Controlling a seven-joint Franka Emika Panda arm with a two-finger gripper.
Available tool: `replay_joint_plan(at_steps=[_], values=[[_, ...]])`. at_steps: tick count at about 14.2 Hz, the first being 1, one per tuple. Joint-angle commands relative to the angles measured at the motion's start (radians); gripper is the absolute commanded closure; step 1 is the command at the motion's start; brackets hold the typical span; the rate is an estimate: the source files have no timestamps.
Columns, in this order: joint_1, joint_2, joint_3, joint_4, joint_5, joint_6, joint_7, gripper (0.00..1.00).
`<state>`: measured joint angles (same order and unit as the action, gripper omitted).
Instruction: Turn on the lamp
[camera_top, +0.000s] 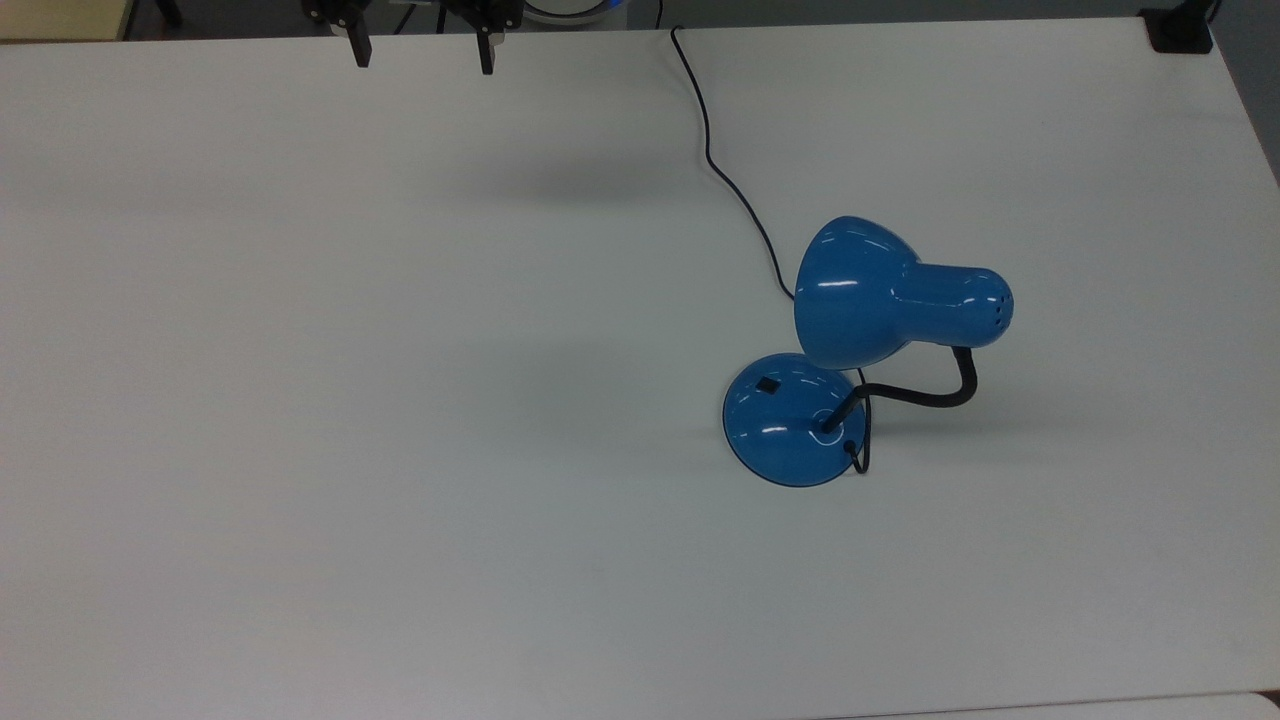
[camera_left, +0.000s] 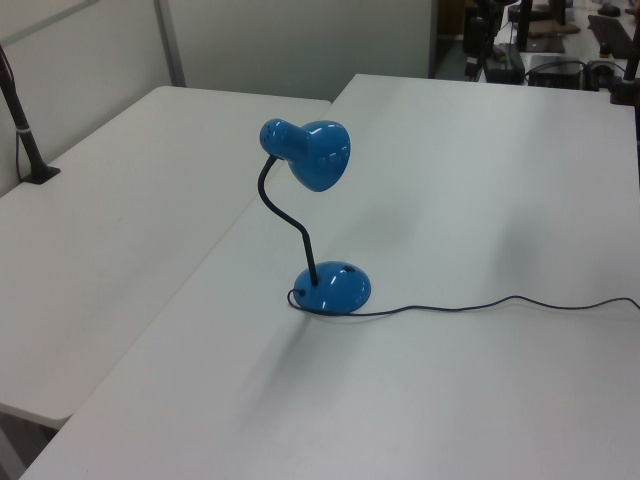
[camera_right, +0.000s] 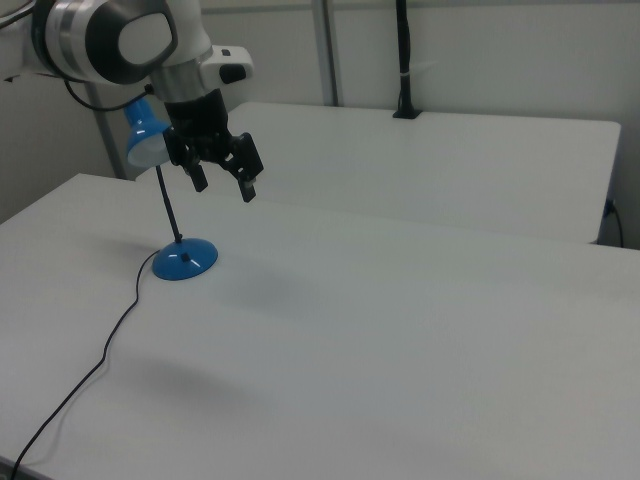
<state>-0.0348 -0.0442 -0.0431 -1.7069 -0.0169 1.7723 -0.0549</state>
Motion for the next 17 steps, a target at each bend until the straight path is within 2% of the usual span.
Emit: replay_joint_plan(at_steps=[1, 13, 17], values=[[0.012, -0.011, -0.003, -0.007, 0.012, -0.024, 0.004, 0.00], [0.009, -0.010, -0.001, -0.010, 0.012, -0.024, -0.026, 0.00], [0.009, 0.003, -0.001, -0.033, 0.014, -0.024, -0.319, 0.00]])
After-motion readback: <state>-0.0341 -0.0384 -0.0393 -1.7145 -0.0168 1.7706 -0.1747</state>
